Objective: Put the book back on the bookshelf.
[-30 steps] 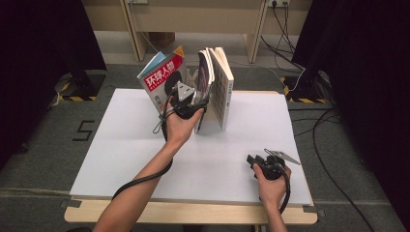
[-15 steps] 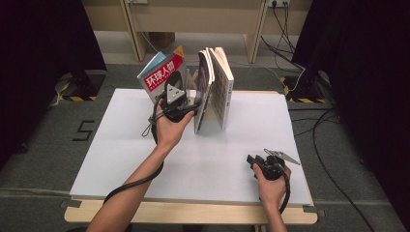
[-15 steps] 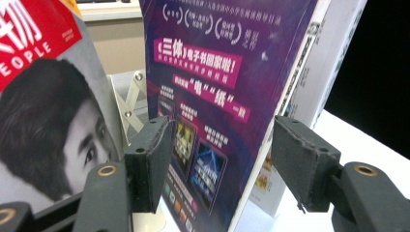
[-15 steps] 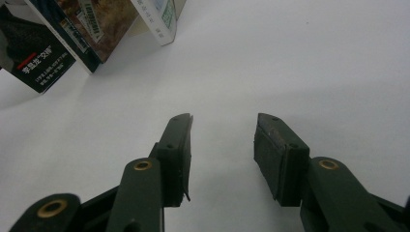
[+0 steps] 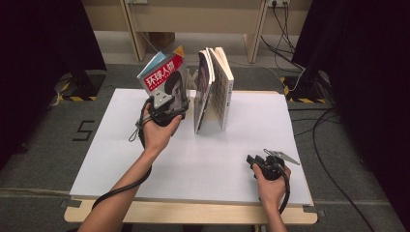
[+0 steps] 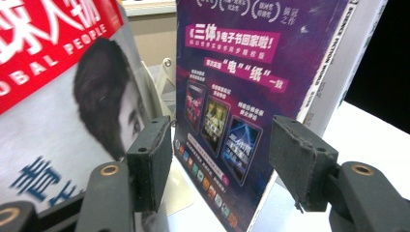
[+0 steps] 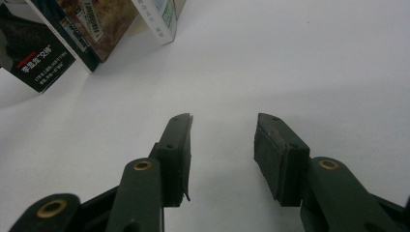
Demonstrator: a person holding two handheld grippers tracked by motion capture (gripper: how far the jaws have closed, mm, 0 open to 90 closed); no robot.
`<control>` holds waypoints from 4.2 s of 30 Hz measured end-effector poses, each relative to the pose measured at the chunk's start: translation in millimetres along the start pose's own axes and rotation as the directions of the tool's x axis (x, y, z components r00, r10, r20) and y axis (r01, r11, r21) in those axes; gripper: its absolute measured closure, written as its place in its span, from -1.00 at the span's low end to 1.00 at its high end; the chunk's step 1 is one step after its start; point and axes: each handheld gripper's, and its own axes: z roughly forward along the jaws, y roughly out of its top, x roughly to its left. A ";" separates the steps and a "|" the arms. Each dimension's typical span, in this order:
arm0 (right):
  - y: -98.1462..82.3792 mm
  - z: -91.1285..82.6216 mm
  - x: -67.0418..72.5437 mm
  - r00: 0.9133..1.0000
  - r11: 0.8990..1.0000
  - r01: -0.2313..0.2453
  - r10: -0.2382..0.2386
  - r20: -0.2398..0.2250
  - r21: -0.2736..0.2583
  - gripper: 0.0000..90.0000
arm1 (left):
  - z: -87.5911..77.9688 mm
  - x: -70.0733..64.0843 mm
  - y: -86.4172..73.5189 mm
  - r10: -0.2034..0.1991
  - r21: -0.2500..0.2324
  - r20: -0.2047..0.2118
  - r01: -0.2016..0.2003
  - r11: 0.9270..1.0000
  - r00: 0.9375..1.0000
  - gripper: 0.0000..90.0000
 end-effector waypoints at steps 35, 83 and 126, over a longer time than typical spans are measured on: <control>-0.2 0.1 0.8 1.000 1.000 -0.007 0.007 0.005 -0.003 0.28 | -37.1 38.4 -20.9 -0.003 -0.009 -0.046 0.003 1.000 0.999 -0.07; -0.3 -0.9 0.7 1.000 1.000 -0.006 0.006 0.011 -0.007 0.28 | -80.0 93.2 -77.0 -0.015 0.025 -0.128 0.018 1.000 0.992 -0.10; -1.2 -1.9 3.8 0.999 1.000 0.019 -0.019 0.044 -0.009 0.27 | -118.4 144.9 -170.5 -0.073 0.052 -0.231 0.087 0.995 0.970 -0.14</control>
